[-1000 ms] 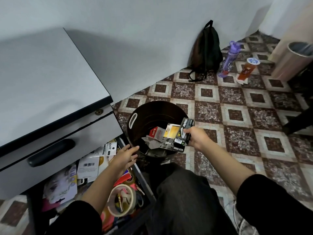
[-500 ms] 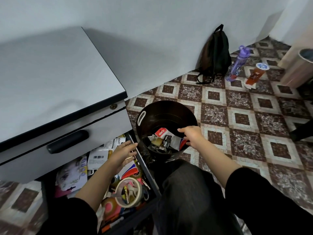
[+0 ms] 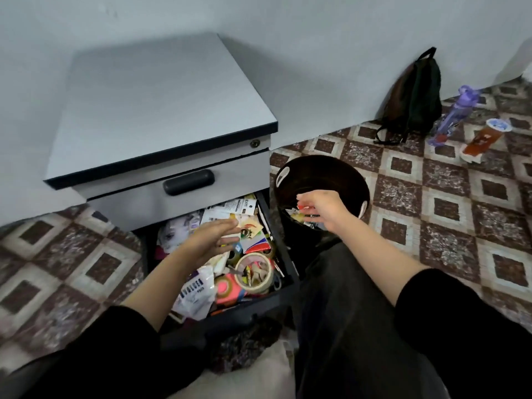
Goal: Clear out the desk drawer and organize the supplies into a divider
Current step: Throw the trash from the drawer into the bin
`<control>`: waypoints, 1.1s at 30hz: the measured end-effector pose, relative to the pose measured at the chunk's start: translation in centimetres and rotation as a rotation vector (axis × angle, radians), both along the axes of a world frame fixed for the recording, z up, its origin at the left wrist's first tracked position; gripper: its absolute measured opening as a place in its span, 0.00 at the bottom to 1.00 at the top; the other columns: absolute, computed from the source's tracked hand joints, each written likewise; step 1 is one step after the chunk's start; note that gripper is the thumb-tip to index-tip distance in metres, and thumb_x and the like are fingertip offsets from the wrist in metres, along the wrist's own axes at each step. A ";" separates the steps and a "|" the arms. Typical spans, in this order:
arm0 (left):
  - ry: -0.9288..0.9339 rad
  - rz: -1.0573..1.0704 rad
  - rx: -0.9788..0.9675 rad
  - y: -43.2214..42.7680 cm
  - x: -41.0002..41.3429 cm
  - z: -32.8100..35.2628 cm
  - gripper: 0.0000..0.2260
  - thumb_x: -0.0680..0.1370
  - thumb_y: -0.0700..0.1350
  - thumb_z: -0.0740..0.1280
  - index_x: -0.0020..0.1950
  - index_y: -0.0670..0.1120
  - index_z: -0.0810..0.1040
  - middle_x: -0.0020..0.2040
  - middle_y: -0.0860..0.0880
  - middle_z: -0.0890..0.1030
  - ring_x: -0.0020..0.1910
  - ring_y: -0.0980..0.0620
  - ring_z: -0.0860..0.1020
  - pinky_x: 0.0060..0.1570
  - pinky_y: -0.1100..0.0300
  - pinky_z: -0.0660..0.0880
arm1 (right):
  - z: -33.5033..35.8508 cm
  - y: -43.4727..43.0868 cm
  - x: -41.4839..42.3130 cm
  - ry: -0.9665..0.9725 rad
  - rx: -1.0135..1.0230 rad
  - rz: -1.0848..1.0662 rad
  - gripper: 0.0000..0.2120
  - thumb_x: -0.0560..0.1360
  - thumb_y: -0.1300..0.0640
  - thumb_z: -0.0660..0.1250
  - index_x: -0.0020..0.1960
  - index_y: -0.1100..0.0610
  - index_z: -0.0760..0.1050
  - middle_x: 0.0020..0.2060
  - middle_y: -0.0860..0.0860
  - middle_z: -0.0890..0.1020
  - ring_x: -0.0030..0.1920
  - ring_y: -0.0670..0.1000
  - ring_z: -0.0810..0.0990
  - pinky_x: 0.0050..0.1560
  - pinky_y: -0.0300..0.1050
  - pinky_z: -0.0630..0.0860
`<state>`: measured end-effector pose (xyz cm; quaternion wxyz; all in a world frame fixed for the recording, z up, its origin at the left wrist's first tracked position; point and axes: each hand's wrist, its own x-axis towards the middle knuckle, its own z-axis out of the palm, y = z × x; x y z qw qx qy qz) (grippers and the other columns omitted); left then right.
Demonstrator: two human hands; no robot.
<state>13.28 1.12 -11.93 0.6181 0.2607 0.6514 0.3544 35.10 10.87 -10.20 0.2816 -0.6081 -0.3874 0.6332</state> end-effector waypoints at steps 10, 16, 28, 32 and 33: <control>0.061 0.248 -0.032 -8.5 -7.7 -1.0 0.05 0.79 0.42 0.63 0.50 0.43 0.77 0.47 0.47 0.79 0.44 0.51 0.78 0.49 0.58 0.74 | -3.5 -6.4 -6.5 -0.057 -0.072 0.228 0.04 0.76 0.65 0.65 0.50 0.63 0.76 0.38 0.55 0.78 0.35 0.51 0.77 0.38 0.45 0.77; 0.262 0.254 -0.077 -11.0 -10.2 -3.6 0.04 0.79 0.41 0.63 0.48 0.43 0.77 0.44 0.48 0.78 0.43 0.53 0.75 0.45 0.61 0.72 | -5.5 -7.3 -9.0 -0.125 -0.113 0.318 0.07 0.76 0.64 0.65 0.53 0.64 0.76 0.39 0.55 0.79 0.34 0.51 0.77 0.37 0.44 0.76; 0.881 -0.384 -0.105 -7.3 -10.6 -8.8 0.24 0.76 0.45 0.67 0.69 0.41 0.67 0.66 0.42 0.71 0.65 0.45 0.69 0.63 0.58 0.65 | -8.1 -4.4 -11.7 -0.152 -0.166 0.349 0.05 0.75 0.62 0.68 0.41 0.59 0.76 0.37 0.54 0.79 0.31 0.51 0.76 0.38 0.43 0.75; 0.998 -0.541 -0.149 -5.6 -11.4 -9.9 0.29 0.75 0.50 0.68 0.71 0.39 0.63 0.68 0.41 0.69 0.68 0.43 0.66 0.67 0.55 0.62 | -8.8 -3.7 -11.5 -0.170 -0.176 0.339 0.04 0.75 0.61 0.67 0.42 0.59 0.75 0.38 0.54 0.79 0.32 0.51 0.76 0.36 0.42 0.75; 0.998 -0.557 -0.148 -5.3 -11.5 -10.1 0.29 0.74 0.51 0.69 0.71 0.40 0.64 0.67 0.41 0.70 0.67 0.43 0.67 0.66 0.54 0.65 | -8.9 -3.6 -11.4 -0.173 -0.181 0.330 0.03 0.75 0.62 0.67 0.43 0.60 0.75 0.38 0.55 0.80 0.31 0.51 0.76 0.35 0.42 0.76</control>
